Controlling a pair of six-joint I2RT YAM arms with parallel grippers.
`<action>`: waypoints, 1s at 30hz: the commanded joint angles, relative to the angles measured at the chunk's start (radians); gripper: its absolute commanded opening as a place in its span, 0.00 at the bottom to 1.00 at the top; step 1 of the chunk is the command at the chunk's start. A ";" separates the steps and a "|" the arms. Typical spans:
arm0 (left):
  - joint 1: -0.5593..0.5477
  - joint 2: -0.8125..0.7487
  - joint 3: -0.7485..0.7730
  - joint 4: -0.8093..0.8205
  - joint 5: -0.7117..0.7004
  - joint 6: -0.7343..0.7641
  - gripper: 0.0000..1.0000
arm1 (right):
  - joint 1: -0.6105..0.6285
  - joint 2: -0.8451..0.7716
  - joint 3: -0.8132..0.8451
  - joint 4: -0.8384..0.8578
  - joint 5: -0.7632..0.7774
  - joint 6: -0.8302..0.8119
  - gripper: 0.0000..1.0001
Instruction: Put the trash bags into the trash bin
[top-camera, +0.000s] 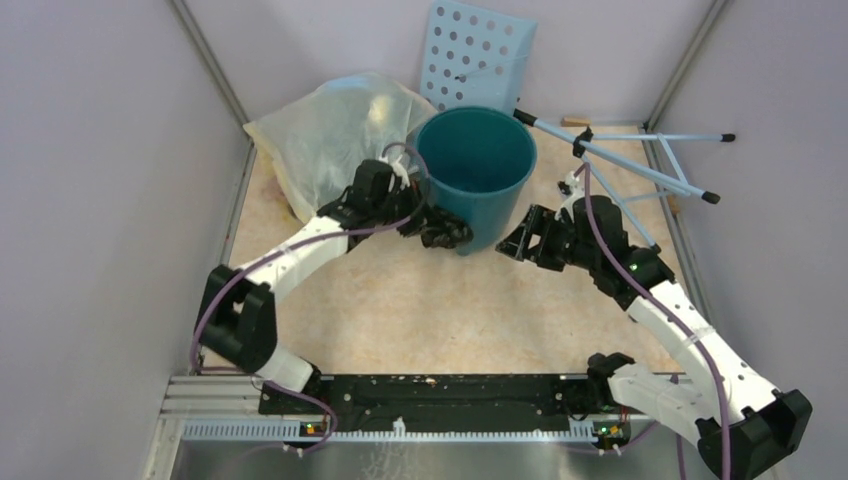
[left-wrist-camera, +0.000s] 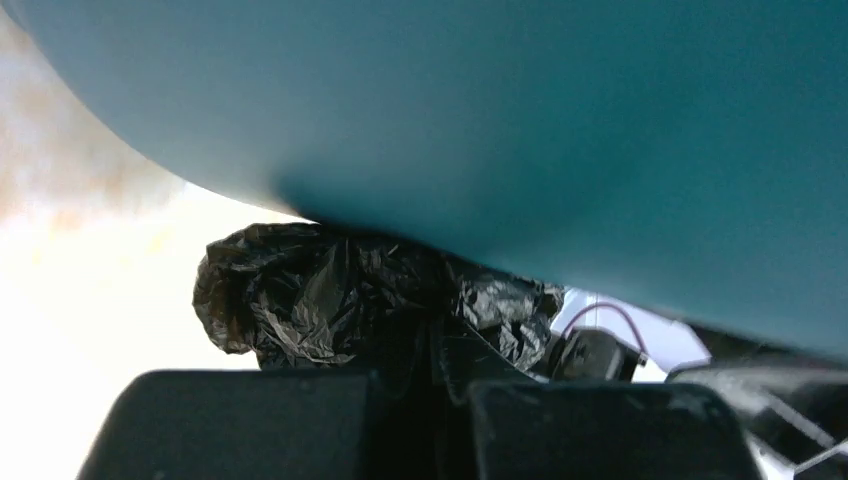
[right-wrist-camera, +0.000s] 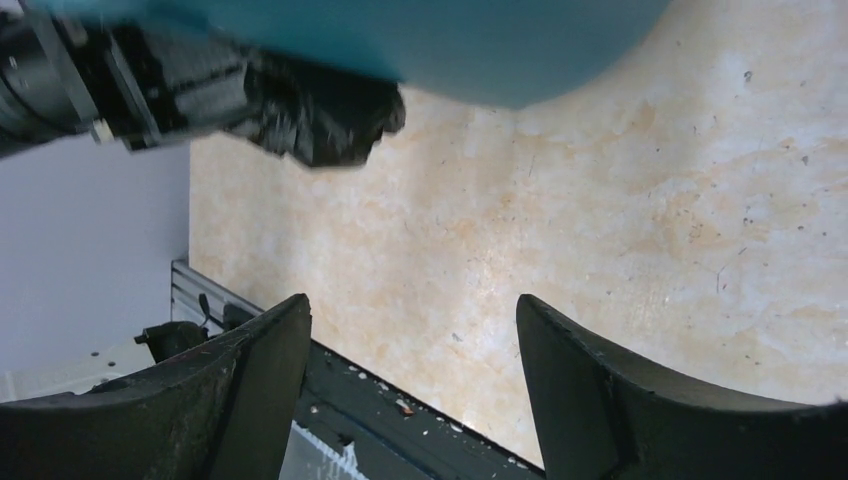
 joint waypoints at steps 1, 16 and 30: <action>-0.002 0.133 0.173 0.158 0.004 0.024 0.00 | 0.011 -0.032 -0.014 -0.014 0.060 -0.006 0.75; -0.005 -0.192 -0.121 -0.020 0.127 0.130 0.00 | 0.022 -0.024 -0.117 0.119 -0.036 0.004 0.70; -0.074 -0.519 -0.361 0.053 0.321 0.086 0.00 | 0.255 -0.067 -0.190 0.380 -0.136 0.114 0.64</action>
